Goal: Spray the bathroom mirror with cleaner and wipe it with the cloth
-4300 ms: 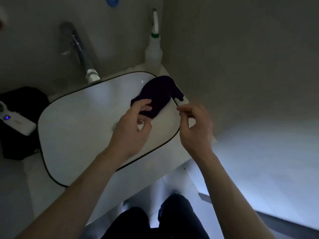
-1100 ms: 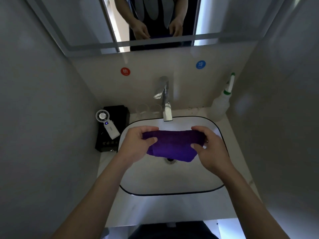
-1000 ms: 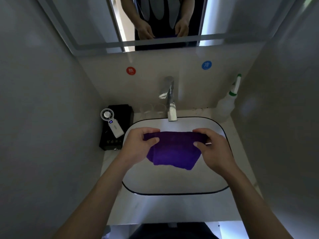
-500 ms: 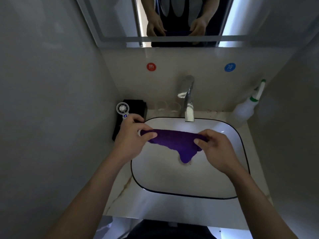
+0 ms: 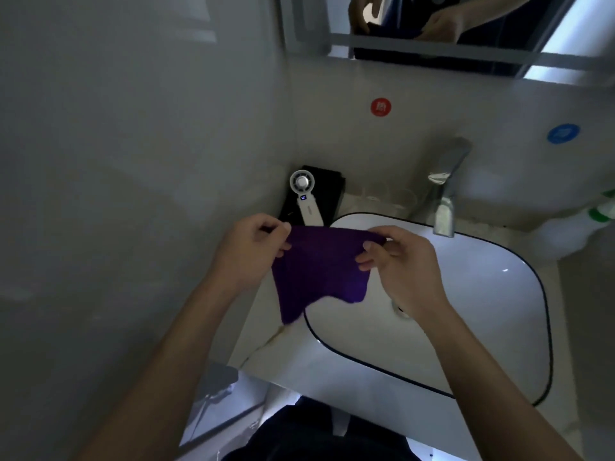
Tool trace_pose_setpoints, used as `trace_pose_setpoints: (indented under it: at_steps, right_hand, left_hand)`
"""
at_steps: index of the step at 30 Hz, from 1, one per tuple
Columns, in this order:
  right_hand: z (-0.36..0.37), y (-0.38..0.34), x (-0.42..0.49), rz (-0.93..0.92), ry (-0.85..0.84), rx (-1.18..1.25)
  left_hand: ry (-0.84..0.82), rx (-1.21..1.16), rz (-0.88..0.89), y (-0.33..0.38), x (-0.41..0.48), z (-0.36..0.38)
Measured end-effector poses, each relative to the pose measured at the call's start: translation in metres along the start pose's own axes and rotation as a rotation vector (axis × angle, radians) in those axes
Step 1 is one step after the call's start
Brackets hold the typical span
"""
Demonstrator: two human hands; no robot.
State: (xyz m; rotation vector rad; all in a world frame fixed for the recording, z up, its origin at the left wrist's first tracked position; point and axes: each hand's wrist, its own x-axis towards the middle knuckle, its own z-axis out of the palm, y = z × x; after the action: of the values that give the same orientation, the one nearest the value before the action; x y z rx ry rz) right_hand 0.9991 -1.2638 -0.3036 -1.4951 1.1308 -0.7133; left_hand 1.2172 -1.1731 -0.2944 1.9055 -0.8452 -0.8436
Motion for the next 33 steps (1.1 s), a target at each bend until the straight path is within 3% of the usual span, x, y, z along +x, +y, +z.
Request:
trace_pose_setpoints:
  at_steps: [5,7,11,17,20,26,33]
  right_hand:
    - [0.044,0.000,-0.018,-0.263,0.022,-0.096]
    - [0.062,0.013,-0.032,-0.258,-0.055,-0.070]
    - [0.104,0.061,-0.067,-0.121,-0.269,-0.137]
    - [0.147,0.136,-0.108,0.242,-0.806,-0.612]
    - [0.150,0.150,-0.110,0.400,-0.954,-0.782]
    - [0.142,0.141,-0.078,0.395,-0.949,-0.850]
    - [0.128,0.095,-0.050,0.257,-0.846,-0.671]
  left_hand:
    - [0.052,-0.071,0.106,-0.018,-0.019,-0.024]
    - [0.069,-0.065,0.125,-0.035,-0.033,-0.029]
    - [-0.008,0.031,-0.058,-0.093,-0.059,-0.026]
    - [-0.253,0.297,-0.499,-0.209,-0.086,0.000]
    - [-0.372,0.403,-0.599,-0.237,-0.104,0.002]
    - [-0.419,0.544,-0.646,-0.240,-0.093,-0.004]
    - [-0.299,0.429,-0.461,-0.182,-0.051,0.003]
